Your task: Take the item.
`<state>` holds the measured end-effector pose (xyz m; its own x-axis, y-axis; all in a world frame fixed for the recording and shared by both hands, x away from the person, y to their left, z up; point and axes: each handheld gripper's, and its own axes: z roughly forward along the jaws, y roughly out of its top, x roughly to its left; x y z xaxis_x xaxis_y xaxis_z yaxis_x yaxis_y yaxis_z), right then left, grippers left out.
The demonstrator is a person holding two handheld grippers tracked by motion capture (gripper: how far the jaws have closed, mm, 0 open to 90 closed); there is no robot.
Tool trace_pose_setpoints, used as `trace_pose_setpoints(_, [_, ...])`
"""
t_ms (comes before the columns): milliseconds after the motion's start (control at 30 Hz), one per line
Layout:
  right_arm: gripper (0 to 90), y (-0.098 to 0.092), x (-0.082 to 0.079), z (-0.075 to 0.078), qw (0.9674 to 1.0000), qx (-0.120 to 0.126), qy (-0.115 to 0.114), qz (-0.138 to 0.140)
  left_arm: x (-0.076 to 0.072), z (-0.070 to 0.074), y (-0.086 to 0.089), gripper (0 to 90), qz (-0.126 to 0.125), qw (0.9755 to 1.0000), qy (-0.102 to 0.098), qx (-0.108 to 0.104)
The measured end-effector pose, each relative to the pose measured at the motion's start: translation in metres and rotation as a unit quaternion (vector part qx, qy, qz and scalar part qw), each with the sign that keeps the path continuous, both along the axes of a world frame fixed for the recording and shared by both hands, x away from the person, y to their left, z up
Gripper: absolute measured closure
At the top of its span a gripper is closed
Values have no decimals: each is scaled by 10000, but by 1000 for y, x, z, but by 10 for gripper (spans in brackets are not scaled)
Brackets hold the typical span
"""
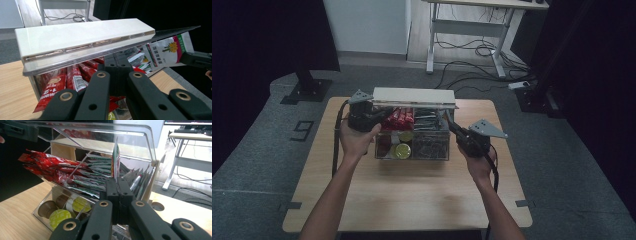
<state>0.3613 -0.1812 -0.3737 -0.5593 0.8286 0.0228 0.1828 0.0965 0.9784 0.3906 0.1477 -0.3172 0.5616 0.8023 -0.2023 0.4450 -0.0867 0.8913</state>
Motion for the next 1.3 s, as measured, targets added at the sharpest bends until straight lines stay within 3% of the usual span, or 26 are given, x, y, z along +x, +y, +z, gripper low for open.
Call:
trace_pose_setpoints(500, [890, -6, -4, 9, 9999, -35, -138, -26, 3, 2, 0, 900, 2, 10000, 20, -72])
trace_pose_setpoints(1300, [891, -37, -25, 19, 9991, 207, -352, -132, 3, 3, -3, 900, 5, 10000, 2, -31])
